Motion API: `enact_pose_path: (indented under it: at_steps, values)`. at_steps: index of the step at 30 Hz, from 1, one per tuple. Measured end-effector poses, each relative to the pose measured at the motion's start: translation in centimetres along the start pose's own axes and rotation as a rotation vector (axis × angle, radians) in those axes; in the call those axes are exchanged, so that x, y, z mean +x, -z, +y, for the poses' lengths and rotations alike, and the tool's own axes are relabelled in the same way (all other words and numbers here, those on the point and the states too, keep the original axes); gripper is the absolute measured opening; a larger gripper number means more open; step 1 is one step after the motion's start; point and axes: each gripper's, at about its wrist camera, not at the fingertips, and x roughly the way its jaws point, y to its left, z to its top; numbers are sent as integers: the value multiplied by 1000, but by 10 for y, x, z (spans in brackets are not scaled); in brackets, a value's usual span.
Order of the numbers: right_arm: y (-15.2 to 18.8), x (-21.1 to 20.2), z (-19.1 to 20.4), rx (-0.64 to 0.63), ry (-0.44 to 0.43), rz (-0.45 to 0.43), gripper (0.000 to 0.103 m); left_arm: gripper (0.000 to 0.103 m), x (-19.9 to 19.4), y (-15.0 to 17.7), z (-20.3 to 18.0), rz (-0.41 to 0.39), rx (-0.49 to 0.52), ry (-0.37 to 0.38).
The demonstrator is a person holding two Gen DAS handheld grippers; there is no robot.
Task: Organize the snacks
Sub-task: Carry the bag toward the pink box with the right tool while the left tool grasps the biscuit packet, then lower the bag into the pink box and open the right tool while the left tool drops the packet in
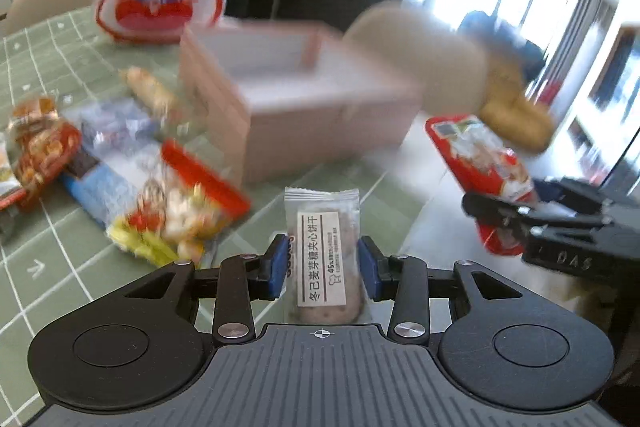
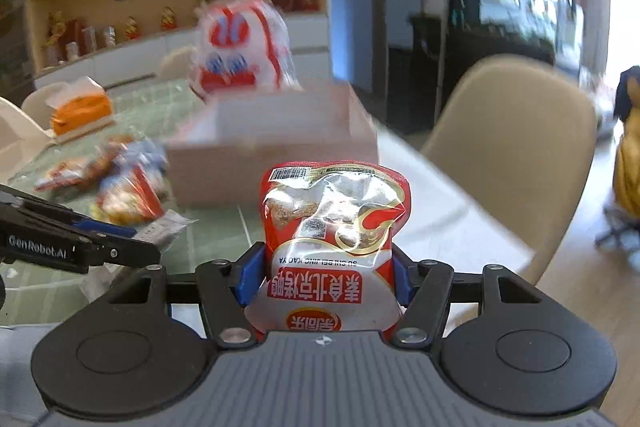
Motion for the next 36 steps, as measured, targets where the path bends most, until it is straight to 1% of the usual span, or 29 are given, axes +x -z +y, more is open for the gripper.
enact_pose_path:
  at_steps: [2, 5, 7, 8, 9, 11, 13, 15, 18, 21, 23, 24, 26, 28, 31, 33, 35, 36]
  values:
    - [-27, -24, 2, -25, -9, -75, 62, 43, -30, -21, -4, -113, -11, 33]
    - [-78, -45, -2, -5, -53, -155, 63, 43, -67, -62, -14, -293, 10, 33]
    - [-119, -42, -4, 5, -83, -171, 63, 43, -78, -96, -15, -382, 1, 40]
    - [-138, -34, -5, 11, -88, -160, 63, 43, -76, -110, -15, -395, -4, 45]
    - [-157, -23, -6, 19, -92, -140, 63, 43, -68, -126, -12, -386, -4, 43]
    - [-190, 8, -7, 28, -99, -79, 63, 43, -33, -152, -5, -304, -16, 16]
    - [-210, 48, -7, 33, -89, -7, 63, 43, 9, -158, 5, -212, -31, -22]
    - [-217, 95, -6, 31, -68, 80, 63, 43, 54, -153, 15, -131, -33, -51]
    - [-210, 157, -7, 61, -42, 219, 63, 43, 97, -137, 29, -54, -59, -49]
    - [-192, 210, -7, 90, -56, 344, 63, 44, 114, -131, 27, -33, 5, -56]
    - [-178, 232, -9, 98, -74, 405, 63, 44, 121, -129, 23, -21, 53, -68]
    - [-174, 242, -9, 101, -86, 441, 63, 44, 123, -129, 21, -12, 63, -70]
    - [-166, 257, -9, 128, -114, 501, 68, 45, 129, -127, 18, 2, 62, -62]
    - [-164, 258, -14, 174, -129, 508, 70, 44, 129, -128, 20, -3, 61, -57]
    - [-168, 247, -17, 179, -91, 459, 74, 44, 120, -129, 24, -13, 51, -41]
    - [-174, 232, -18, 173, -60, 400, 74, 44, 113, -129, 31, -28, -1, 9]
    - [-180, 211, -19, 156, -42, 326, 74, 44, 99, -130, 43, -76, -73, 52]
    - [-183, 200, -19, 140, -30, 291, 74, 44, 92, -129, 49, -97, -97, 61]
